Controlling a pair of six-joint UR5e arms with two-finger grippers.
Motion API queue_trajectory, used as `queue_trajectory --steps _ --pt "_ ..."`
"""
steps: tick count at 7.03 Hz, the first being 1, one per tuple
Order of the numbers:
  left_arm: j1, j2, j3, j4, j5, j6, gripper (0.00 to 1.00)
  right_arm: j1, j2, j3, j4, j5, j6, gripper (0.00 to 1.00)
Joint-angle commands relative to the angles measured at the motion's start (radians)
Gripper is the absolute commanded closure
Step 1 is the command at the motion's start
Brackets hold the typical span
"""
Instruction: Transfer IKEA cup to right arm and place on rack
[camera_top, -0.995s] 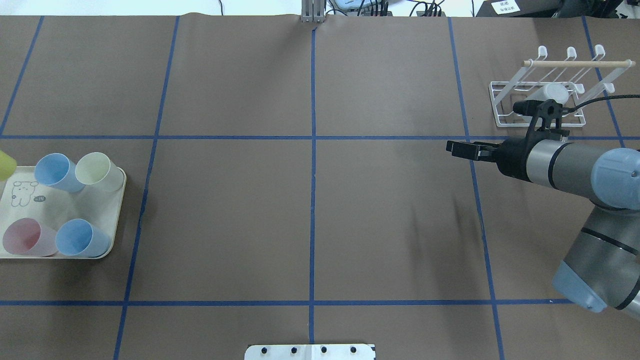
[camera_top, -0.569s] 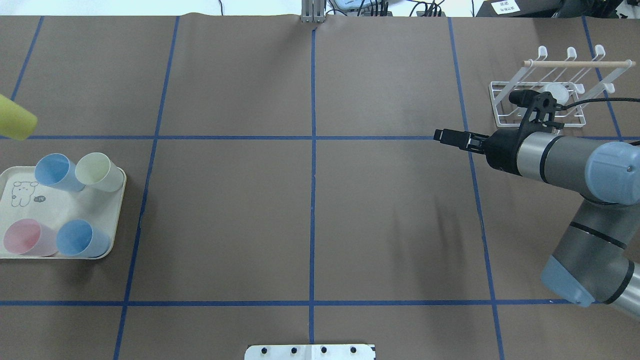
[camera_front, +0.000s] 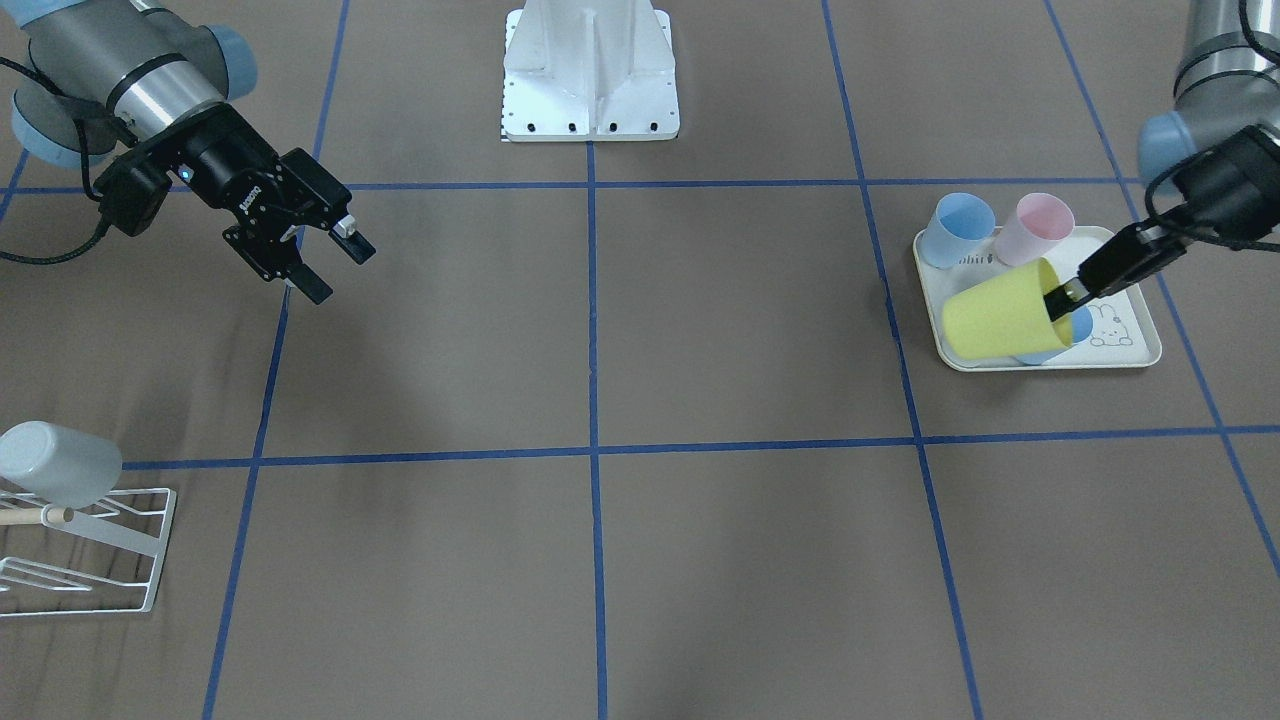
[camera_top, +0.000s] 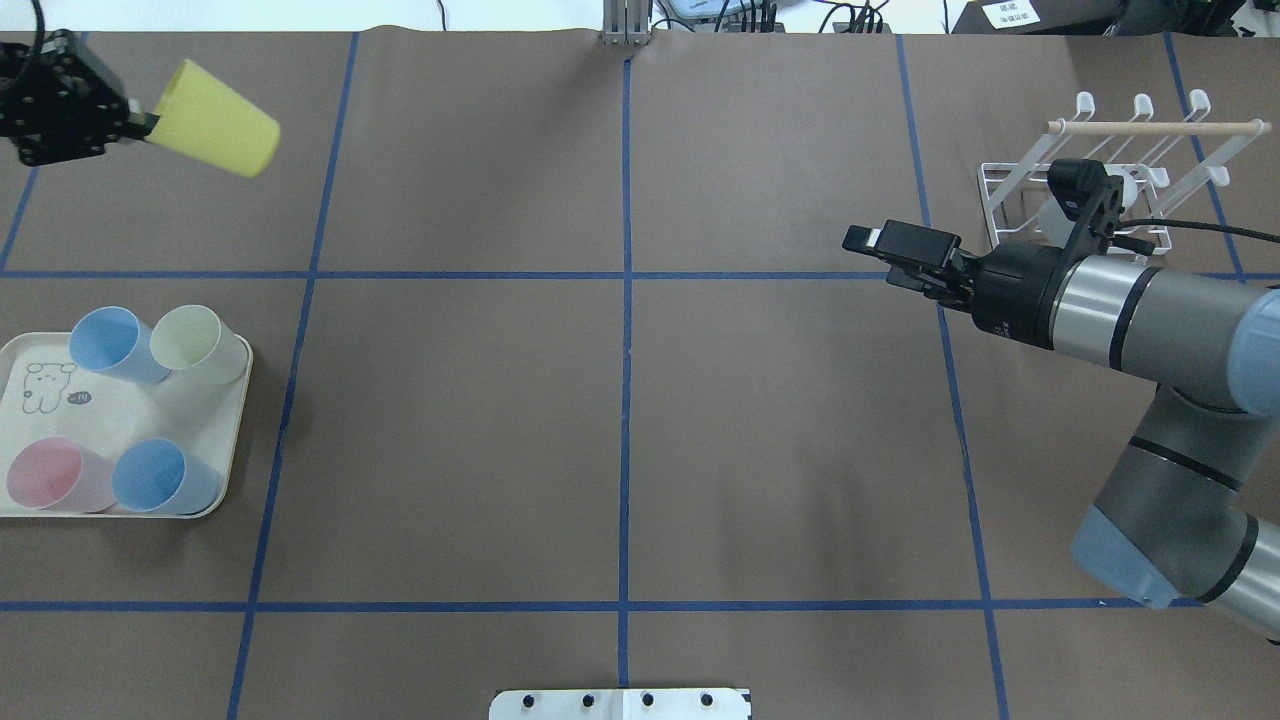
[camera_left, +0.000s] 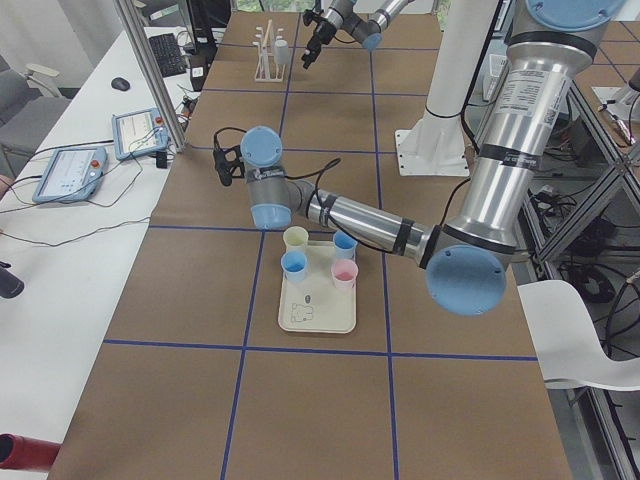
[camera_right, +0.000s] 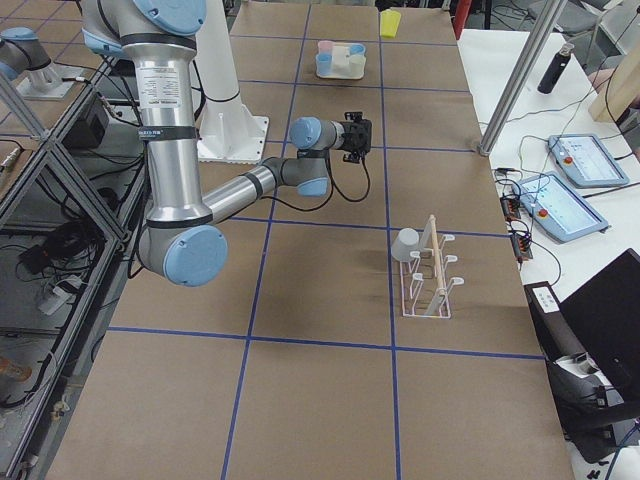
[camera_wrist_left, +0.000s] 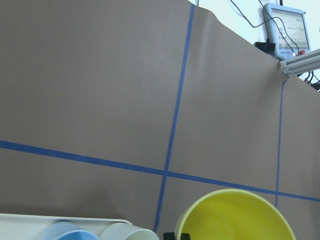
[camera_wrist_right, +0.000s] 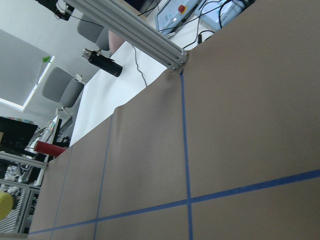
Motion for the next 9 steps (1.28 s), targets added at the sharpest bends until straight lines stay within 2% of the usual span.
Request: queue_trajectory --steps 1,2,3,4,5,6,8,9 --pt "0.302 -0.071 -0.108 -0.067 0.362 -0.281 1.00 0.000 0.056 0.022 0.047 0.031 0.175 0.02" --pt "0.415 -0.114 -0.101 -0.177 0.569 -0.424 1.00 0.000 0.109 0.024 0.060 0.045 0.316 0.02" --pt "0.484 -0.146 -0.100 -0.231 0.685 -0.492 1.00 0.002 0.126 0.025 0.084 0.079 0.335 0.02" --pt "0.520 -0.161 -0.107 -0.274 0.759 -0.562 1.00 0.000 0.129 0.025 0.153 0.082 0.404 0.02" --pt "0.554 -0.162 -0.097 -0.370 0.849 -0.638 1.00 0.006 0.148 0.022 0.222 0.080 0.537 0.02" --pt "0.612 -0.162 -0.094 -0.433 0.943 -0.655 1.00 0.014 0.158 0.022 0.233 0.082 0.562 0.02" --pt "0.669 -0.181 -0.094 -0.439 1.002 -0.655 1.00 0.014 0.175 0.022 0.233 0.082 0.566 0.02" --pt "0.677 -0.191 -0.093 -0.432 1.002 -0.654 1.00 0.014 0.175 0.021 0.233 0.082 0.564 0.02"
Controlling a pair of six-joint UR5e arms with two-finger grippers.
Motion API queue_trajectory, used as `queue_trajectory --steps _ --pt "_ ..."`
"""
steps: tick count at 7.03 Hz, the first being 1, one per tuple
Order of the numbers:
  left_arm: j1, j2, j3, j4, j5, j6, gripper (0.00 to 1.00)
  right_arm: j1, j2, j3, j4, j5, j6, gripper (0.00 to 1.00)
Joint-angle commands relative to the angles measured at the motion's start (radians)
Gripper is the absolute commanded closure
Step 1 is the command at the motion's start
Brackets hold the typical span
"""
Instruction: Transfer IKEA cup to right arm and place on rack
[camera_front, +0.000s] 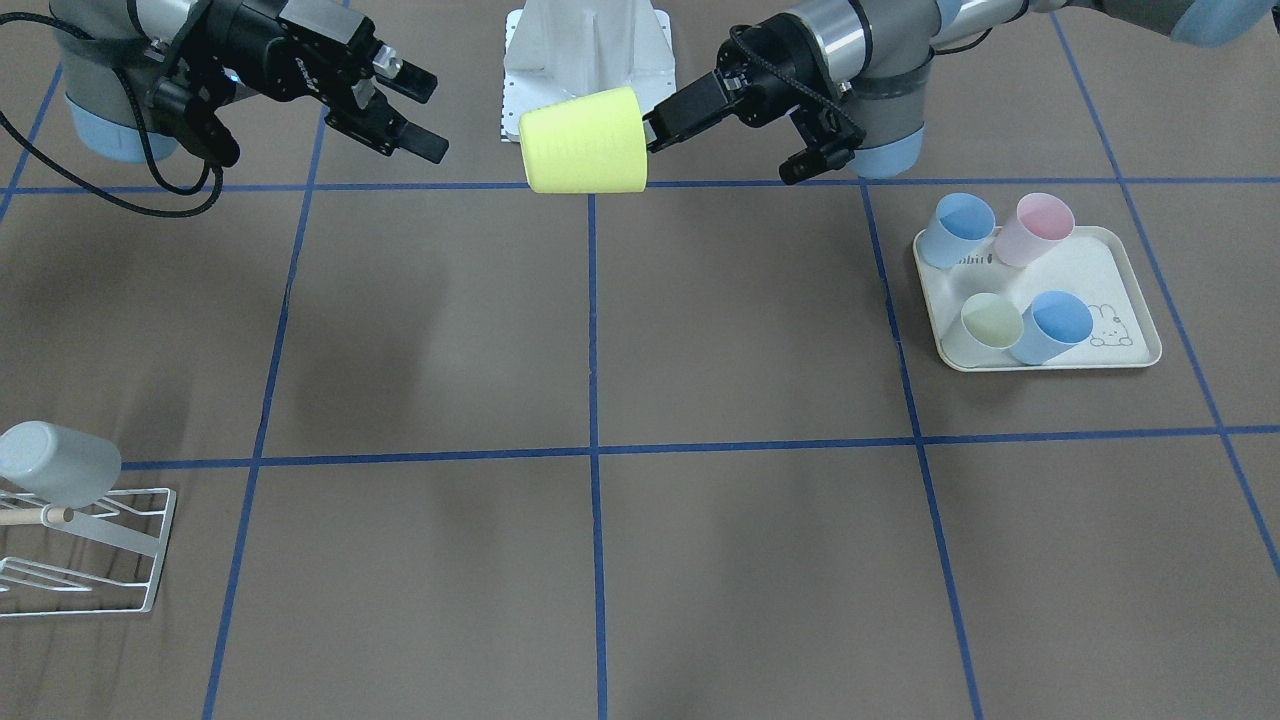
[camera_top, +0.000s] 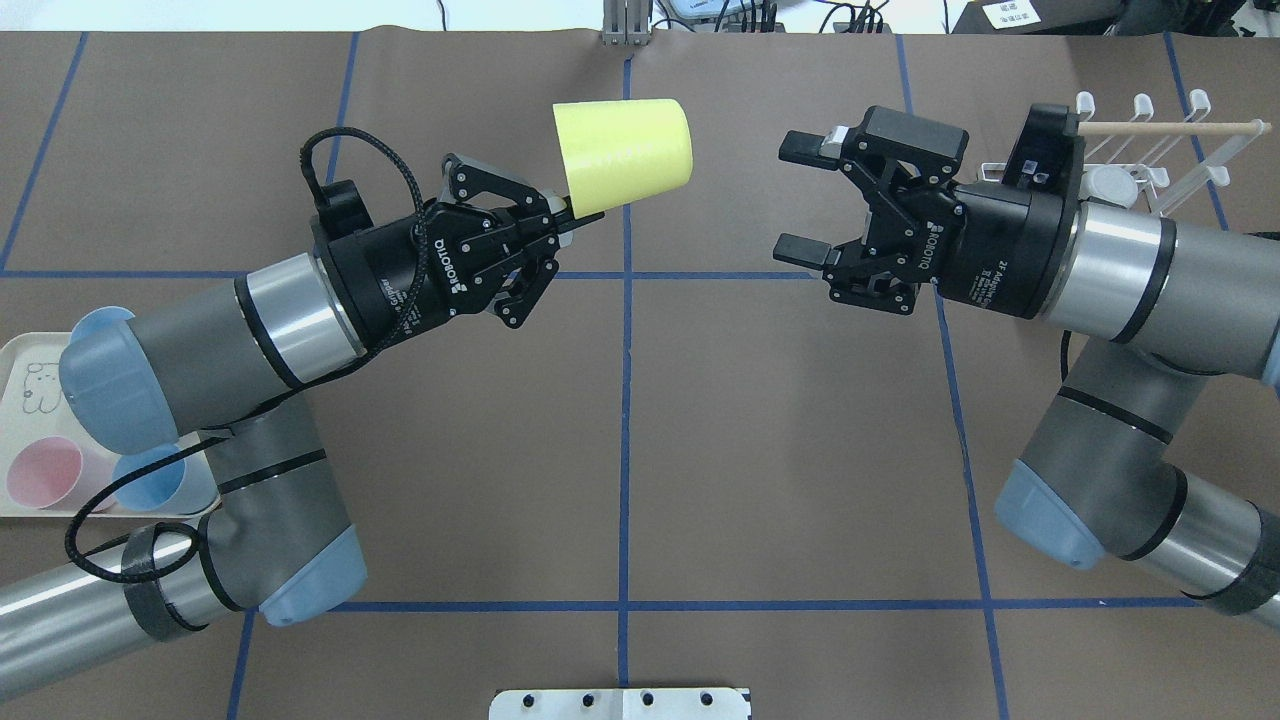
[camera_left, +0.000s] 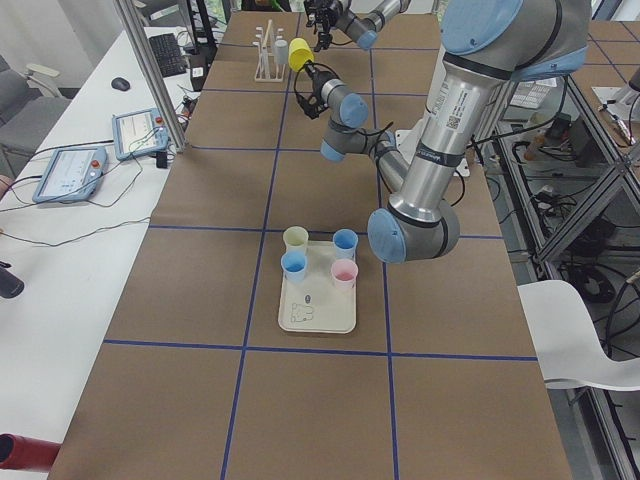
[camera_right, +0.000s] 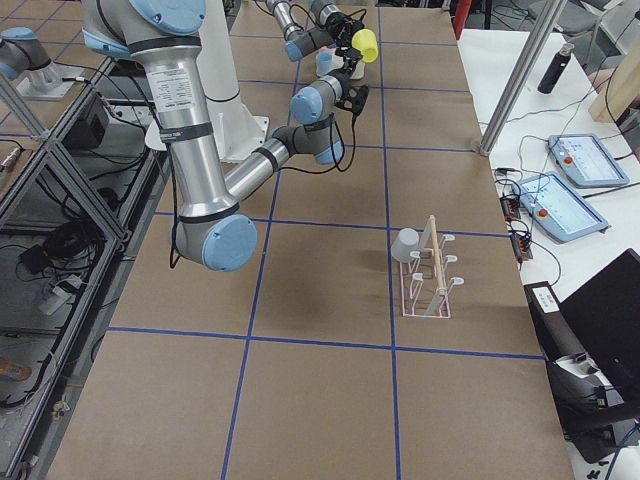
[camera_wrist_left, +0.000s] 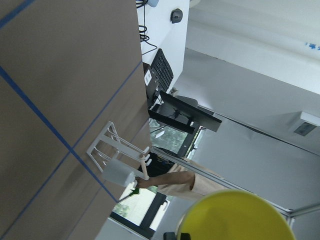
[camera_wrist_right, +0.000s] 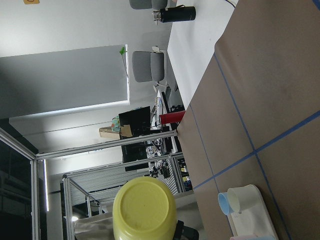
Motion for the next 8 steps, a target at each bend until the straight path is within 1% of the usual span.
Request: queue_trajectory --steps 1,3,5,8 --pt "0.040 -0.026 0.001 0.008 0.019 0.002 1.00 0.001 0.006 -0.006 0.000 0.000 0.002 0.02" --pt "0.068 -0.049 0.024 0.014 0.019 0.010 1.00 0.001 0.009 -0.007 0.000 0.000 0.004 0.02" --pt "0.082 -0.095 0.067 0.018 0.025 0.012 1.00 -0.002 0.015 -0.009 -0.003 -0.001 0.004 0.02" --pt "0.092 -0.120 0.070 0.024 0.026 0.013 1.00 -0.010 0.021 -0.013 -0.003 -0.001 0.005 0.02"
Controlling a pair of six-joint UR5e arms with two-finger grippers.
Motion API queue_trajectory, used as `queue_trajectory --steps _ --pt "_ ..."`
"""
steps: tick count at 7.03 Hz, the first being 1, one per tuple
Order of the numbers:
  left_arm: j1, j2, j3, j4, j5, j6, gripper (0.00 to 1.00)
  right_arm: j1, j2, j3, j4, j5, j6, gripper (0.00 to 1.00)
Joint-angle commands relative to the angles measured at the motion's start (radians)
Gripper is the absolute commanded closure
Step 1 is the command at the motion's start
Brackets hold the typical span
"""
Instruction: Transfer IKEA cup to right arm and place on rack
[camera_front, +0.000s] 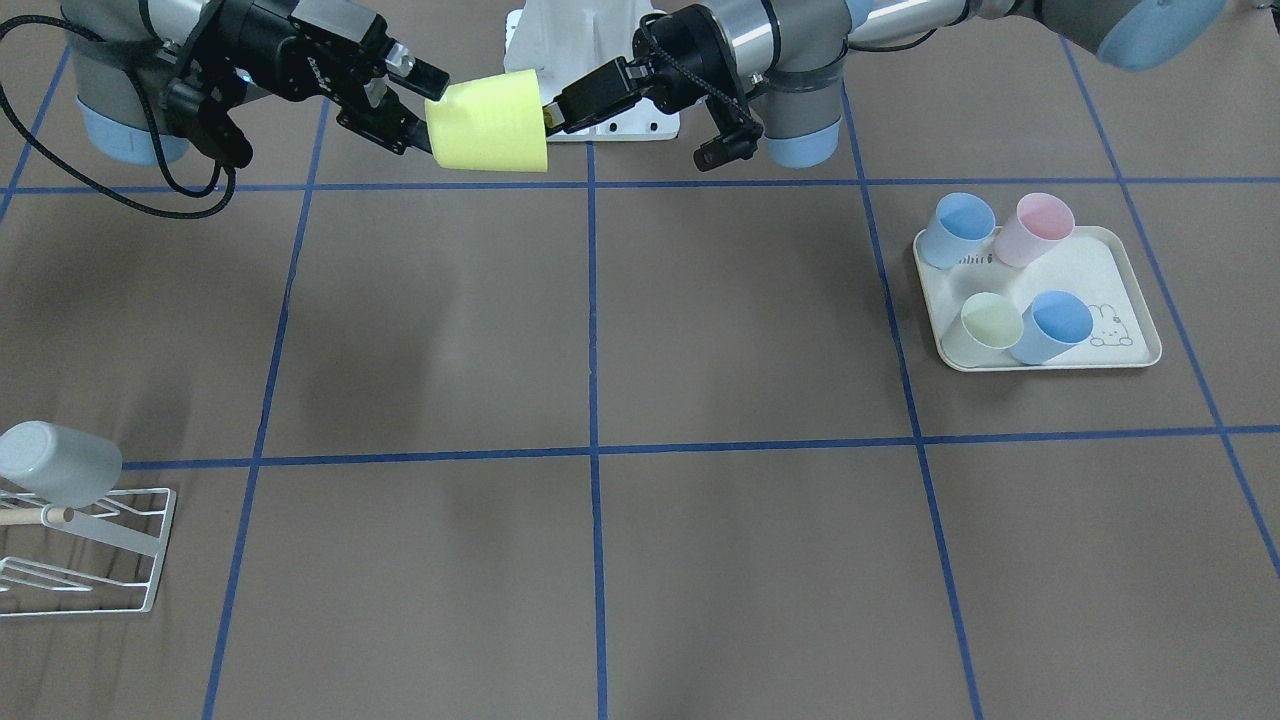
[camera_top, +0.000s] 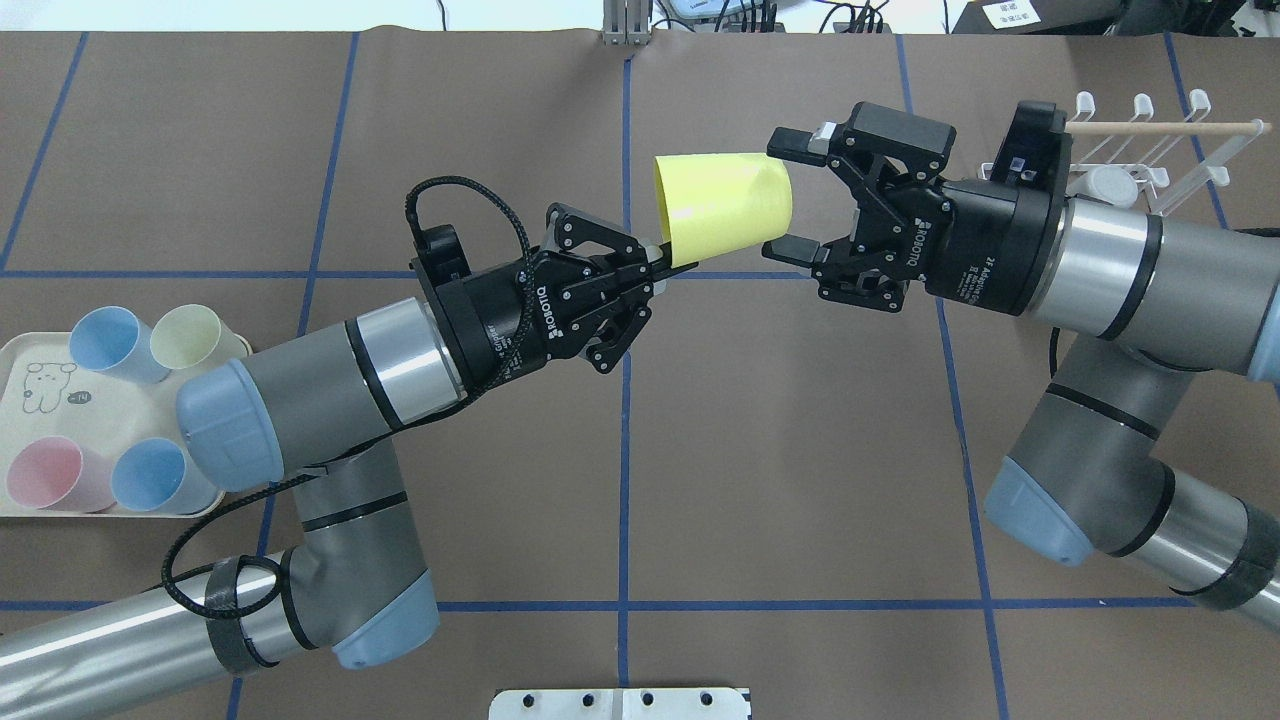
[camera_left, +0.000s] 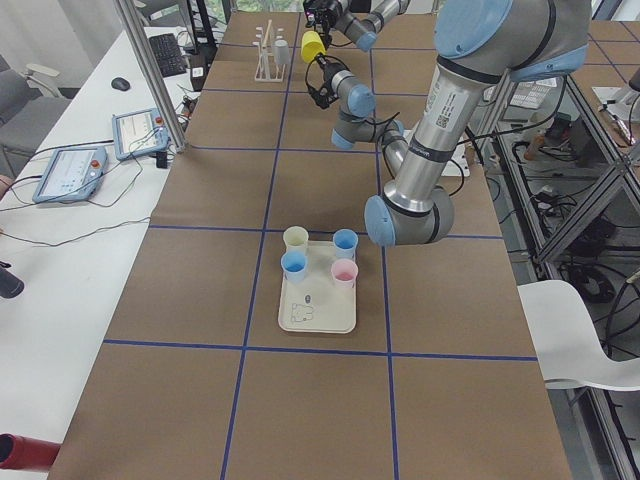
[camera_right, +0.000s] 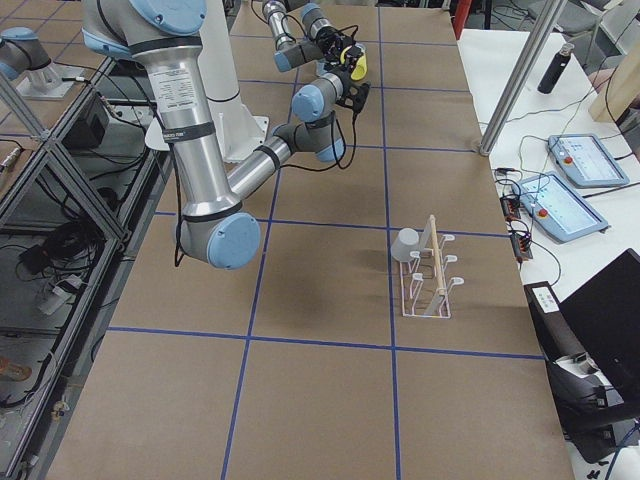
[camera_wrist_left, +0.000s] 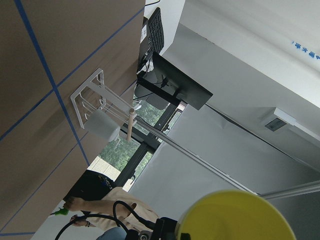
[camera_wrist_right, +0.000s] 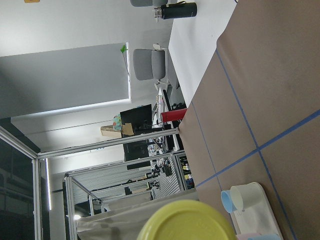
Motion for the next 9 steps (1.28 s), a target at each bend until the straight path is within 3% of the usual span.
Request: queue_trajectory --steps 1,4,6,7,9 --pt "0.012 -0.008 0.002 0.000 0.001 0.001 1.00 -0.003 0.003 -0.002 0.000 0.000 0.000 0.02" --pt "0.031 -0.010 0.002 0.000 0.021 0.001 1.00 -0.003 0.004 -0.005 0.001 -0.002 0.002 0.11" --pt "0.046 -0.016 0.001 0.000 0.041 0.036 1.00 -0.003 0.004 -0.006 0.003 -0.002 0.006 0.12" --pt "0.046 -0.018 -0.002 0.000 0.044 0.036 1.00 -0.003 0.003 -0.006 0.003 0.000 0.011 0.21" --pt "0.045 -0.016 -0.012 0.000 0.046 0.038 1.00 -0.002 0.001 0.000 0.006 0.000 0.046 0.73"
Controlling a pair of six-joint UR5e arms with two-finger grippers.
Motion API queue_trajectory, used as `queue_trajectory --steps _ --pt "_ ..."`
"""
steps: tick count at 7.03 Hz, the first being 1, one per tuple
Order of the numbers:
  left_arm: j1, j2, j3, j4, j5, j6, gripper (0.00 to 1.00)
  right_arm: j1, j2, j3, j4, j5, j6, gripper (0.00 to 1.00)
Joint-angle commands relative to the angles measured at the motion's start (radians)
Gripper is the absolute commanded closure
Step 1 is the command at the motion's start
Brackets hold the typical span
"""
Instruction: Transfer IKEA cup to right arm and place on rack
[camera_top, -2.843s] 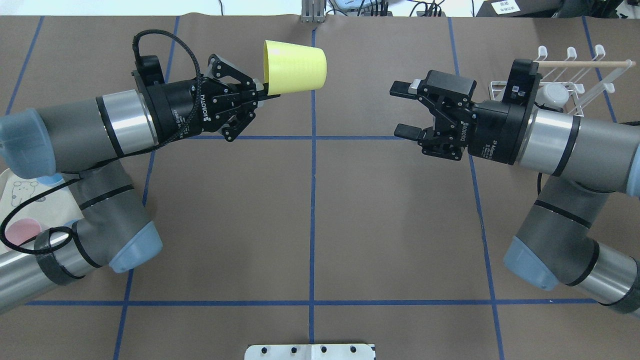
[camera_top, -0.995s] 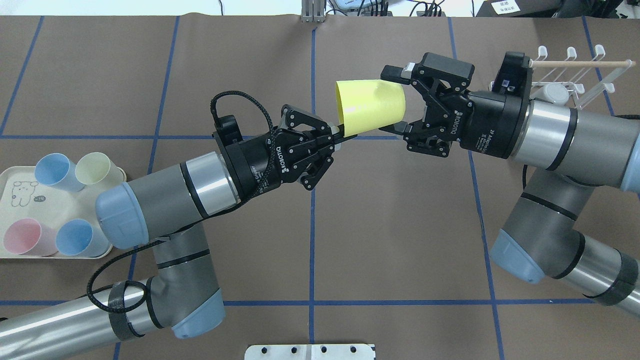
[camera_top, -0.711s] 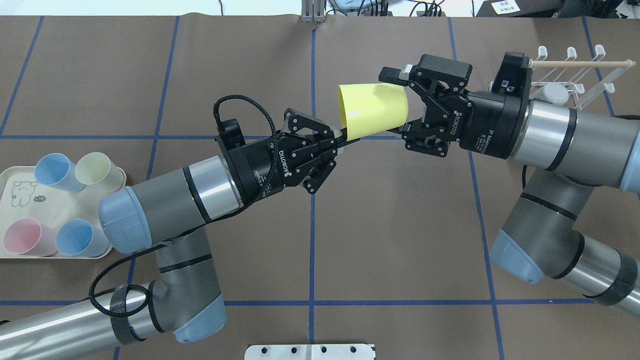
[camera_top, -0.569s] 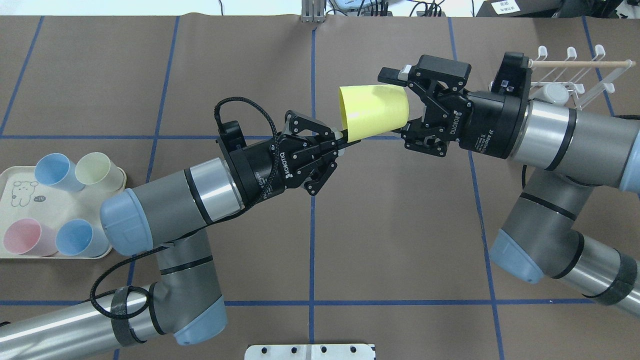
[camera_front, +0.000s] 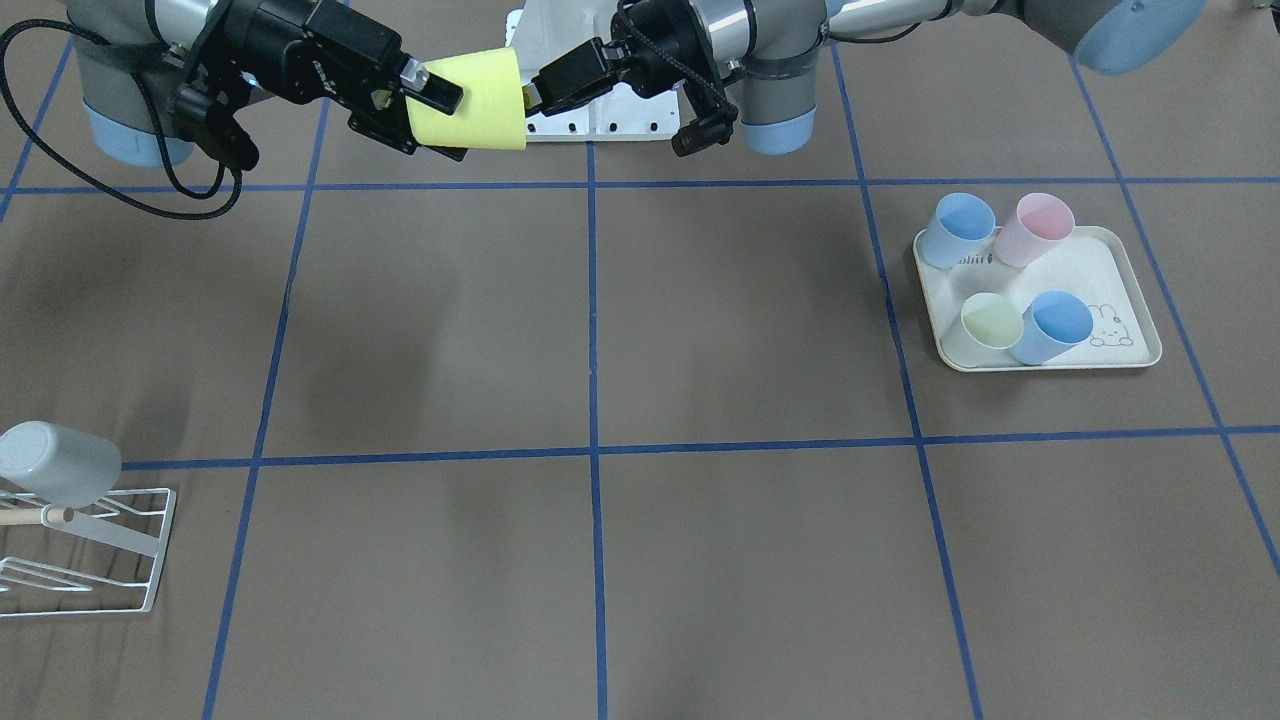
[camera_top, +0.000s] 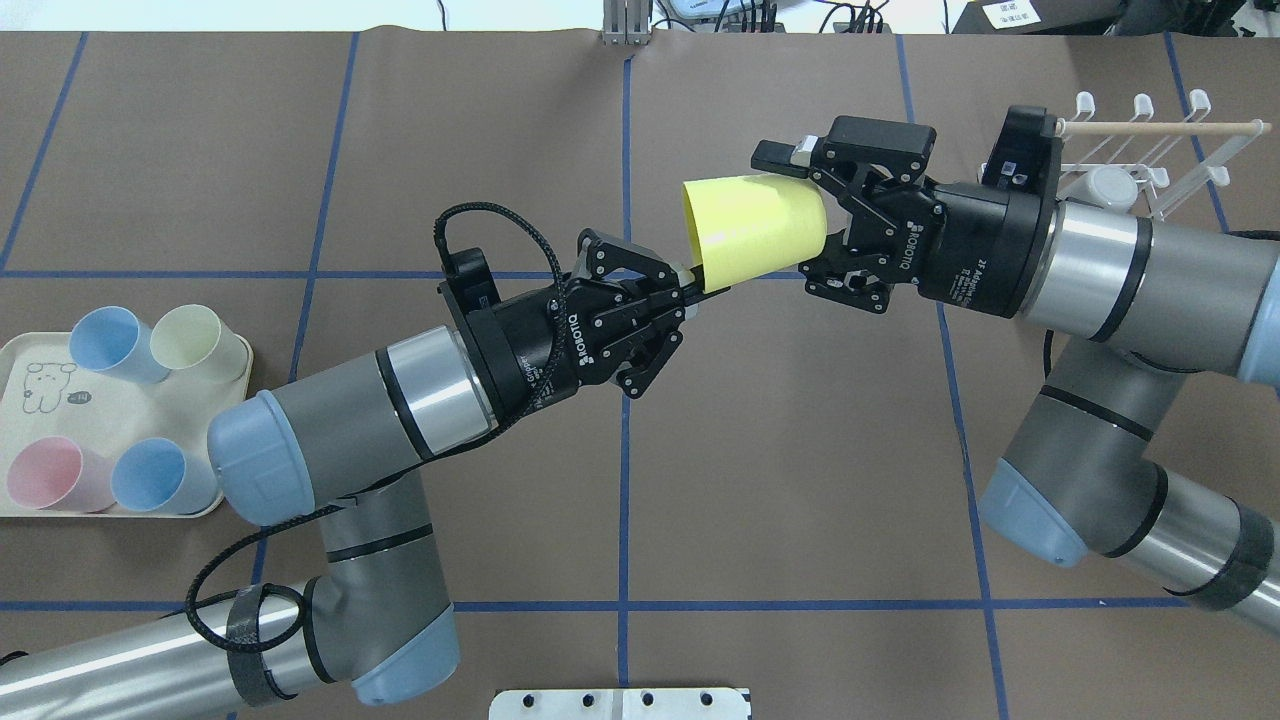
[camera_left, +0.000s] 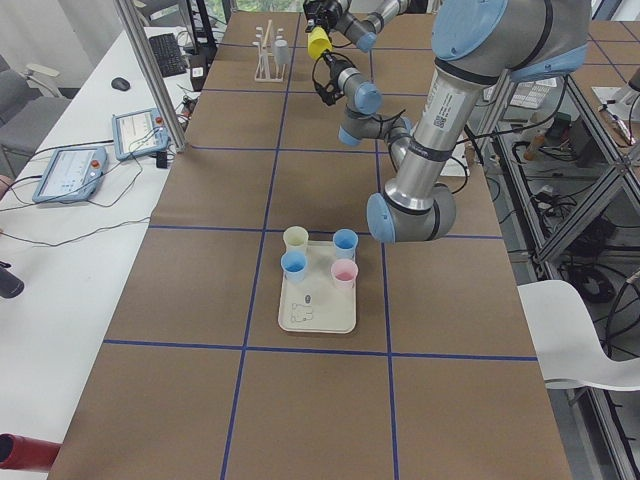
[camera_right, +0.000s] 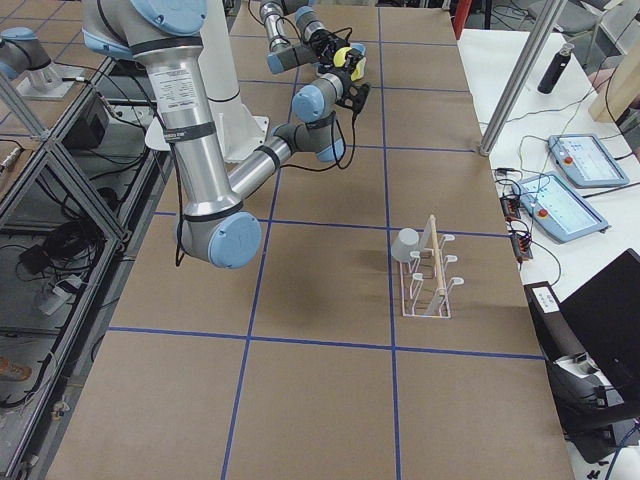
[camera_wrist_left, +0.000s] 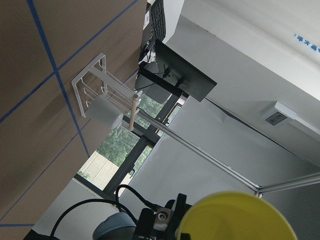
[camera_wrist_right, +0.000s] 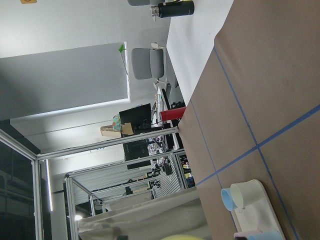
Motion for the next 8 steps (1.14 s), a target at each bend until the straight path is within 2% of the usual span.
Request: queue_trajectory --steps 1,2,3,5,7,8 --pt "-0.001 0.000 -0.004 0.000 0.000 0.001 0.89 0.001 -0.001 0.007 0.002 0.002 0.023 0.90" --pt "-0.004 0.002 -0.004 0.000 0.002 0.009 0.36 0.003 -0.004 0.009 0.002 0.002 0.023 0.97" --pt "-0.008 0.000 -0.012 0.000 0.000 0.030 0.00 0.004 -0.006 0.010 0.002 0.002 0.022 0.98" --pt "-0.024 0.014 -0.041 0.000 -0.001 0.032 0.00 0.016 -0.010 0.010 0.007 0.002 0.019 0.98" --pt "-0.036 0.050 -0.041 0.000 -0.004 0.082 0.00 0.076 -0.041 0.004 0.008 0.015 0.010 0.98" --pt "-0.036 0.060 -0.034 0.002 -0.007 0.146 0.00 0.151 -0.055 -0.020 -0.007 0.091 -0.013 0.97"
